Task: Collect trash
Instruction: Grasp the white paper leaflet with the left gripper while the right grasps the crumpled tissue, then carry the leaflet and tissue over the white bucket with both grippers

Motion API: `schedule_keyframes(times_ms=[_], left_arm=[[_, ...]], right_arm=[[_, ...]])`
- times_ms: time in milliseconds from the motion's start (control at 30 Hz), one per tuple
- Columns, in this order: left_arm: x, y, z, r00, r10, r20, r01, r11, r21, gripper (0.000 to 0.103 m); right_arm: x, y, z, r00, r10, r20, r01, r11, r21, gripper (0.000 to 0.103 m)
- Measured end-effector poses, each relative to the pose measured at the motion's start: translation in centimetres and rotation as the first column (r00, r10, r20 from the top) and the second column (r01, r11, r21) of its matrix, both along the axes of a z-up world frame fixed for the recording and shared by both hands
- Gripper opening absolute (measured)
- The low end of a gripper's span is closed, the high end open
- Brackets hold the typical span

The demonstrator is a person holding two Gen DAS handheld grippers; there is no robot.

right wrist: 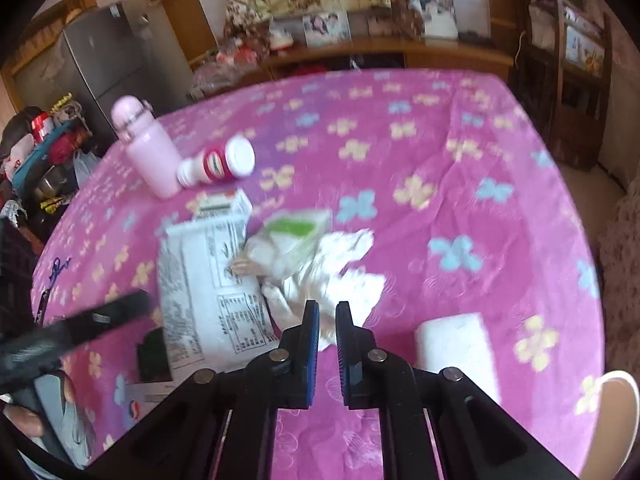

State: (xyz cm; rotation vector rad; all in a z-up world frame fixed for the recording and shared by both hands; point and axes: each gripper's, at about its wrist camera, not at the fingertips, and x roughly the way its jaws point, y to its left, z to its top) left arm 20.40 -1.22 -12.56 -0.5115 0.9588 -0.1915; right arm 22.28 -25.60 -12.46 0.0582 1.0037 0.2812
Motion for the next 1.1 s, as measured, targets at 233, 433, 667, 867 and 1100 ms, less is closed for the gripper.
schedule_keyframes(times_ms=[233,433,667,867,1100], left_arm=[[1.5,-1.3,-1.7,0.997,-0.026,-0.066,0.026,1.0,0.0,0.077],[1.9,-3.0,-1.7,0.997,-0.063,-0.038,0.064,0.998,0.014,0.041],[1.8,-3.2,-1.0,0.995,-0.101,-0.023,0.101,0.995,-0.002,0.014],[0.5,-2.0,-0.3,0.993,-0.117,-0.02,0.115,0.992,-0.057,0.042],[1.3,-2.6,-1.5,0.995,-0.076,-0.06,0.072,0.996,-0.061,0.077]], right_arm=[[0.6,-0.6,-0.3,1.0,-0.022,0.018,0.021,0.999,0.025,0.049],[1.1,0.0,-1.0,1.0,-0.016,0.012,0.016,1.0,0.012,0.078],[1.6,0.3,-2.1,1.0,-0.023,-0.004,0.023,0.999,-0.039,0.025],[-1.8,-1.0,1.1,0.995,-0.033,0.097,0.033,0.999,0.001,0.014],[-5.7,-3.8,3.5,0.991,-0.057,0.123,0.048,0.996,0.074,0.014]])
